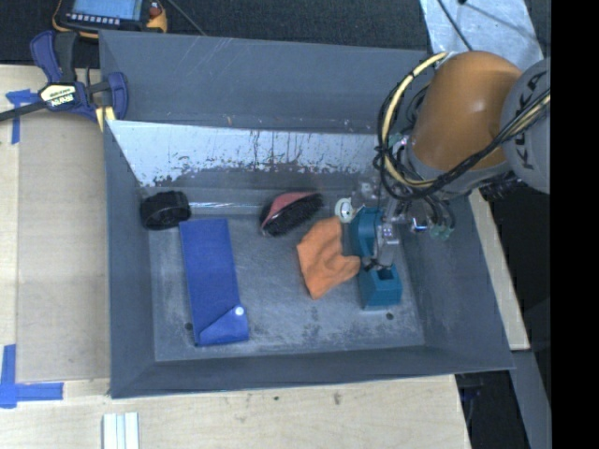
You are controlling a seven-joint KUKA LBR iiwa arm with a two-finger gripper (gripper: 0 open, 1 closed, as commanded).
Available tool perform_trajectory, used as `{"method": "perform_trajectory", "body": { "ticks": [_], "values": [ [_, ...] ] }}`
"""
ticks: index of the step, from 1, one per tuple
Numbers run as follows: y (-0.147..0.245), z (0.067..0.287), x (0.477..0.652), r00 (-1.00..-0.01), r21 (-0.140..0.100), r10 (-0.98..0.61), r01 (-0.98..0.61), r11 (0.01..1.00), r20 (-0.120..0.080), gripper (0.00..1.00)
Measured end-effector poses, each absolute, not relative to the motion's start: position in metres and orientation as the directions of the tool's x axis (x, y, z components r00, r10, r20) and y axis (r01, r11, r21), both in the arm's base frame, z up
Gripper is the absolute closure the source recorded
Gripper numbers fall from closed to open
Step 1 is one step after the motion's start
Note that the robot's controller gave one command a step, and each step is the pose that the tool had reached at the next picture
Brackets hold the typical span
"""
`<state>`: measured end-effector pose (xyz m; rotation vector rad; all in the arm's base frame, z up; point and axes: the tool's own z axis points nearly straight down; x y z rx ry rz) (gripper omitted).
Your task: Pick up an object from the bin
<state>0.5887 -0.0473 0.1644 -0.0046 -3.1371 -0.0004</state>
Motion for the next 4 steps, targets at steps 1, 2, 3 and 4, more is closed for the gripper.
{"method": "perform_trajectory", "body": {
  "ticks": [1,2,3,4],
  "values": [
    [-0.047,0.169,0.590,-1.000,0.000,0.002,0.002,1.000,-0.003,0.00],
    [-0.048,0.124,0.612,-0.999,-0.002,-0.053,-0.053,0.999,-0.011,0.00],
    [-0.046,0.087,0.611,-0.996,0.001,-0.084,-0.084,0.996,0.003,0.00],
    [-0.043,0.083,0.619,-0.989,-0.002,-0.146,-0.146,0.989,-0.006,0.00]
  ]
}}
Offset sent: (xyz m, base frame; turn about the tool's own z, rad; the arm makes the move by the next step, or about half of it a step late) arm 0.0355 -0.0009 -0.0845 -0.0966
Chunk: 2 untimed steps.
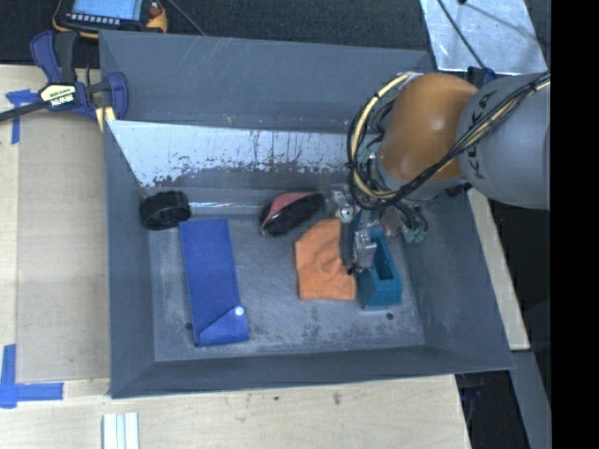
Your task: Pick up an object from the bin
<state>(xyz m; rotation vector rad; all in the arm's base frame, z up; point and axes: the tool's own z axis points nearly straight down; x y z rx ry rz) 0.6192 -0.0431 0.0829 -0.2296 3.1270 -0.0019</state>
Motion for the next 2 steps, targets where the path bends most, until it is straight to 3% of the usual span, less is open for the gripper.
{"method": "perform_trajectory", "body": {
  "ticks": [1,2],
  "values": [
    [-0.0286,0.0755,0.6232,-0.996,-0.001,-0.091,-0.091,0.996,-0.006,0.00],
    [-0.0209,0.0719,0.6253,-0.975,-0.002,-0.222,-0.222,0.975,-0.008,1.00]
  ]
}}
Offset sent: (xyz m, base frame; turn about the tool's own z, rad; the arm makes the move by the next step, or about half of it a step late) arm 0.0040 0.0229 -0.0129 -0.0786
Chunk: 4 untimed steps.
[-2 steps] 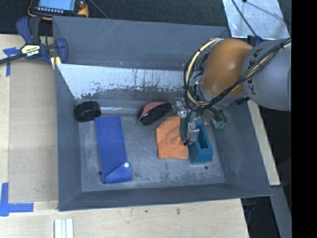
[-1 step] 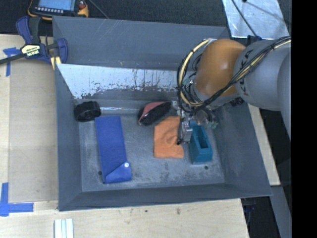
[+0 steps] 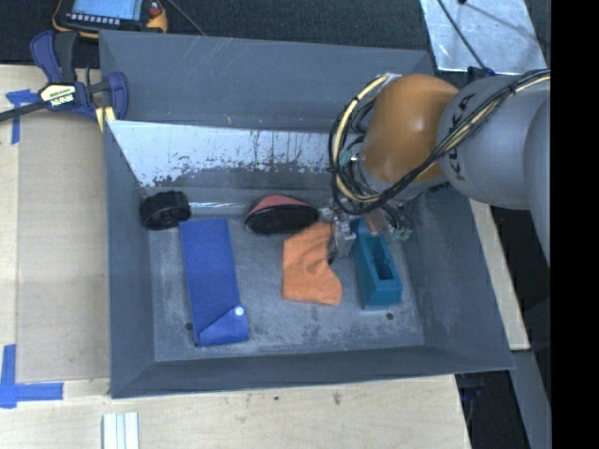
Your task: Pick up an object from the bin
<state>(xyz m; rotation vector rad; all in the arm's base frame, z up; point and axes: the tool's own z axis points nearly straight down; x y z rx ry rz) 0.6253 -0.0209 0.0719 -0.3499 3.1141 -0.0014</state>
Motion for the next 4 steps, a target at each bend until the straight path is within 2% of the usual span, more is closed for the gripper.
{"method": "perform_trajectory", "body": {
  "ticks": [1,2,3,4],
  "values": [
    [-0.021,0.072,0.625,-0.975,-0.002,-0.222,-0.222,0.975,-0.008,1.00],
    [0.011,0.102,0.620,-0.970,-0.001,-0.243,-0.243,0.970,-0.004,1.00],
    [0.012,0.113,0.619,-0.964,0.000,-0.266,-0.266,0.964,-0.007,1.00],
    [-0.006,0.152,0.616,-0.964,0.000,-0.265,-0.265,0.964,-0.001,1.00]
  ]
}}
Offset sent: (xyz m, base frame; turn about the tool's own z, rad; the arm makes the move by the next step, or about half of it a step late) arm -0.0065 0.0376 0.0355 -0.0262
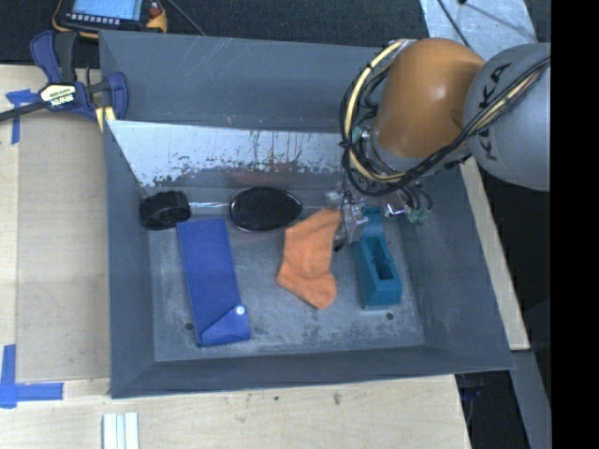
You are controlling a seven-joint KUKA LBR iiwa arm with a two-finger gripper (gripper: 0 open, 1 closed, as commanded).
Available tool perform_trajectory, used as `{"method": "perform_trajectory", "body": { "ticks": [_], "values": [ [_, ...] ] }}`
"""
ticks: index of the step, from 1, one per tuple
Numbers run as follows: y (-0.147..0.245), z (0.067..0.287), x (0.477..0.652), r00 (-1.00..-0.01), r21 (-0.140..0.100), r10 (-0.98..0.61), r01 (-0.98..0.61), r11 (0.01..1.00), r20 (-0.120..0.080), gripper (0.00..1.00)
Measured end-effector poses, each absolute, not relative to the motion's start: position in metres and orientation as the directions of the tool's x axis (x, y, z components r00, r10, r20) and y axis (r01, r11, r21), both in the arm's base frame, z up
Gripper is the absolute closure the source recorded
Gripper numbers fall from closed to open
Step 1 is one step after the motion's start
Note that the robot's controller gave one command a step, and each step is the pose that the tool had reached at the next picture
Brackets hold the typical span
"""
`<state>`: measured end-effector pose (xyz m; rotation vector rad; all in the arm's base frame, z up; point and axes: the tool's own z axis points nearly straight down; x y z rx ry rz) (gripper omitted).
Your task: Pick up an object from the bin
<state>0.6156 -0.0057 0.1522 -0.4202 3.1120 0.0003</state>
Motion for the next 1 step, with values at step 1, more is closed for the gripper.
{"method": "perform_trajectory", "body": {
  "ticks": [1],
  "values": [
    [0.0193,0.2064,0.6034,-0.962,-0.001,-0.272,-0.272,0.962,0.001,1.00]
  ]
}}
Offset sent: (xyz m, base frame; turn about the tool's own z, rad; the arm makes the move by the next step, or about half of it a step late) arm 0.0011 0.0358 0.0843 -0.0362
